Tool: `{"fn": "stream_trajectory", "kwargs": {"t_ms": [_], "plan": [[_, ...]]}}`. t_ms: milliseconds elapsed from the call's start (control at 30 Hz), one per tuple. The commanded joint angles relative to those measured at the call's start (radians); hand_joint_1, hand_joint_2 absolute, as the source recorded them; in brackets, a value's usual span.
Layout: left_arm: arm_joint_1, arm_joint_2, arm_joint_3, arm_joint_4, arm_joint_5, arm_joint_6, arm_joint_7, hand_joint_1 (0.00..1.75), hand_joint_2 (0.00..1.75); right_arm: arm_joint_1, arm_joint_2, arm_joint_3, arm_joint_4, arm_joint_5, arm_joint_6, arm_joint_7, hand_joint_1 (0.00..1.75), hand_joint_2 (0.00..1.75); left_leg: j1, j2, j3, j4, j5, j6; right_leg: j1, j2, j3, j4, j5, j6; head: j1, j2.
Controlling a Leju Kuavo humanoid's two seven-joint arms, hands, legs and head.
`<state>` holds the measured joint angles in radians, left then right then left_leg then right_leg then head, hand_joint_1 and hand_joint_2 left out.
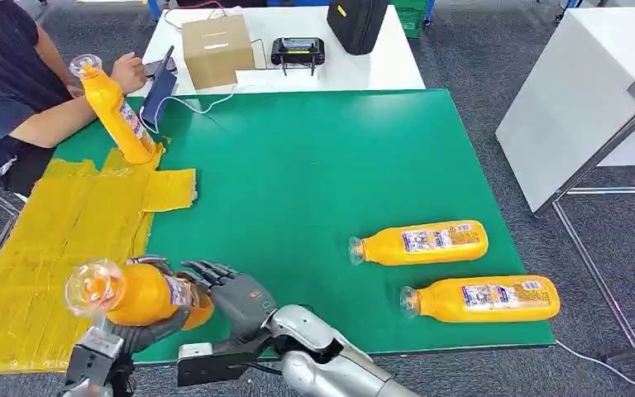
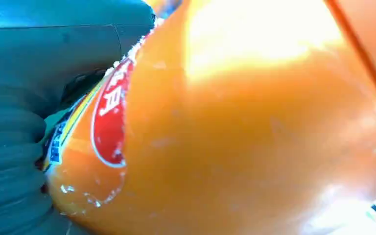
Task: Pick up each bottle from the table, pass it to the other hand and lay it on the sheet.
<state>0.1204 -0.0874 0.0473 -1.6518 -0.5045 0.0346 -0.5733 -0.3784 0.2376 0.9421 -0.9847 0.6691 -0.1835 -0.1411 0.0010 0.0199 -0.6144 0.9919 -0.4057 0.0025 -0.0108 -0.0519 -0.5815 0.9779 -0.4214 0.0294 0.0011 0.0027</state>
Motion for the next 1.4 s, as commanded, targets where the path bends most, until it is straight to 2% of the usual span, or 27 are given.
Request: {"fn": "stream_trajectory", "kwargs": {"t_ms": [33,100,367,500,633,667,700,733,767,800,900,1000,1100,1233,1267,1300,1333,1367,1400], "plan": [[-0.106,0.015,-0.014,0.102,-0.467,0.339,0.136,1.75,1.75,0.084,-0.254,-0.327,-0.302,0.024,0.067,0.006,0.0,1.75,0.001,-0.011,0.002,0.001,0.0,0.0,0.0,-0.004,0.006,-0.001,-0.002,0.0,-0.001,0.0],[-0.108,0.016,-0.017,0.109,-0.468,0.344,0.139,1.75,1.75,0.089,-0.258,-0.337,-0.311,0.025,0.076,0.003,0.0,1.75,0.0,-0.006,0.002,-0.001,0.001,0.001,-0.001,-0.003,0.004,-0.002,0.0,0.001,0.0,0.0],[-0.104,0.018,-0.019,0.106,-0.468,0.348,0.139,1.75,1.75,0.09,-0.242,-0.327,-0.302,0.033,0.078,0.006,0.0,1.75,0.0,-0.004,0.005,0.0,-0.001,0.0,0.0,0.001,0.006,-0.001,-0.001,0.0,0.0,0.0],[-0.136,0.029,-0.037,0.174,-0.628,0.423,0.219,1.75,1.75,0.106,-0.288,-0.362,-0.335,0.034,0.073,0.01,0.0,1.75,0.0,-0.005,0.004,0.0,-0.001,0.0,0.0,0.0,0.006,-0.001,-0.001,0.0,-0.001,0.0],[-0.212,0.075,-0.061,0.359,-1.033,0.489,0.443,1.75,1.75,0.091,-0.341,-0.388,-0.364,0.013,0.106,-0.003,0.0,1.75,-0.001,-0.005,0.003,-0.001,0.001,0.001,-0.001,-0.001,0.004,-0.001,0.0,0.001,-0.001,0.0],[-0.237,0.107,-0.085,0.424,-1.066,0.48,0.514,1.75,1.75,0.08,-0.35,-0.393,-0.368,0.003,0.117,-0.005,0.0,1.75,-0.001,-0.006,0.004,-0.001,0.0,0.001,-0.001,-0.001,0.006,-0.002,0.0,0.001,0.0,0.0],[-0.27,0.206,-0.213,0.498,-1.066,0.486,0.658,1.75,1.75,0.072,-0.362,-0.399,-0.377,-0.008,0.127,-0.007,0.0,1.75,-0.001,-0.005,0.003,-0.001,0.001,0.001,-0.001,-0.001,0.005,-0.001,0.0,0.001,0.0,0.0],[-0.29,0.204,-0.211,0.57,-1.066,0.514,0.661,1.75,1.75,0.064,-0.377,-0.41,-0.388,-0.018,0.136,-0.008,0.0,1.75,-0.001,-0.006,0.005,-0.001,0.001,0.0,-0.001,-0.001,0.007,-0.001,0.0,0.0,0.0,0.0],[-0.314,0.257,-0.297,0.634,-1.066,0.516,0.749,1.75,1.75,0.063,-0.394,-0.416,-0.401,-0.026,0.143,-0.009,0.0,1.75,-0.002,-0.007,0.004,-0.002,0.002,0.0,-0.002,-0.003,0.005,-0.001,0.001,0.001,0.0,0.0],[-0.326,0.284,-0.344,0.666,-1.066,0.515,0.794,1.75,1.75,0.064,-0.403,-0.421,-0.409,-0.032,0.148,-0.011,0.0,1.75,-0.002,-0.007,0.004,-0.001,0.002,0.001,-0.002,-0.002,0.006,-0.001,0.0,0.001,0.0,0.0],[-0.359,0.276,-0.324,0.886,-1.066,0.547,0.801,1.75,1.75,0.075,-0.463,-0.439,-0.453,-0.085,0.203,-0.029,0.0,1.75,-0.003,-0.004,0.005,-0.002,0.002,0.001,-0.003,0.0,0.006,-0.001,0.001,0.002,-0.001,0.0],[-0.414,0.268,-0.268,1.047,-1.066,0.567,0.778,1.75,1.75,0.052,-0.474,-0.426,-0.478,-0.097,0.217,-0.032,0.0,1.75,-0.003,-0.003,0.005,-0.002,0.001,0.002,-0.003,0.001,0.006,-0.001,0.001,0.002,-0.001,0.0],[-0.42,0.282,-0.216,1.106,-1.066,0.567,0.748,1.75,1.75,0.07,-0.485,-0.417,-0.514,-0.098,0.219,-0.032,0.0,1.75,-0.003,0.0,0.004,-0.001,0.001,0.002,-0.003,0.003,0.005,0.0,0.002,0.003,-0.001,0.0],[-0.432,0.293,-0.201,1.167,-1.066,0.548,0.753,1.75,1.75,0.118,-0.533,-0.405,-0.577,-0.077,0.211,-0.044,0.0,1.75,-0.002,0.0,0.011,-0.002,-0.001,0.001,-0.002,0.005,0.013,-0.001,0.002,0.001,-0.001,0.0],[-0.43,0.296,-0.192,1.17,-1.066,0.546,0.747,1.75,1.75,0.129,-0.545,-0.407,-0.592,-0.073,0.209,-0.046,0.0,1.75,-0.004,-0.001,0.013,-0.002,-0.001,0.0,-0.003,0.002,0.015,-0.001,0.001,0.002,-0.001,0.0],[-0.428,0.305,-0.213,1.169,-1.066,0.548,0.75,0.1,1.75,0.139,-0.554,-0.412,-0.606,-0.073,0.208,-0.047,0.0,1.75,-0.003,-0.001,0.015,-0.003,-0.001,0.0,-0.003,0.004,0.016,-0.001,0.002,0.001,-0.001,0.0],[-0.416,0.312,-0.234,1.162,-1.066,0.58,0.758,0.0,1.75,0.155,-0.573,-0.421,-0.629,-0.07,0.206,-0.05,0.0,1.75,-0.003,-0.002,0.017,-0.002,-0.002,0.0,-0.003,0.002,0.02,-0.001,-0.001,0.001,0.0,0.0],[-0.413,0.305,-0.217,1.164,-1.066,0.595,0.771,0.0,0.0,0.169,-0.58,-0.43,-0.642,-0.068,0.205,-0.054,0.0,1.75,-0.003,-0.001,0.018,-0.003,-0.003,0.0,-0.002,0.005,0.021,-0.001,-0.001,0.001,0.0,0.0],[-0.407,0.305,-0.22,1.158,-1.066,0.606,0.755,0.0,0.0,0.183,-0.589,-0.437,-0.653,-0.064,0.204,-0.056,0.0,1.75,-0.003,-0.002,0.023,-0.002,-0.005,0.001,-0.003,0.002,0.025,0.0,-0.002,0.001,-0.001,0.0]]}}
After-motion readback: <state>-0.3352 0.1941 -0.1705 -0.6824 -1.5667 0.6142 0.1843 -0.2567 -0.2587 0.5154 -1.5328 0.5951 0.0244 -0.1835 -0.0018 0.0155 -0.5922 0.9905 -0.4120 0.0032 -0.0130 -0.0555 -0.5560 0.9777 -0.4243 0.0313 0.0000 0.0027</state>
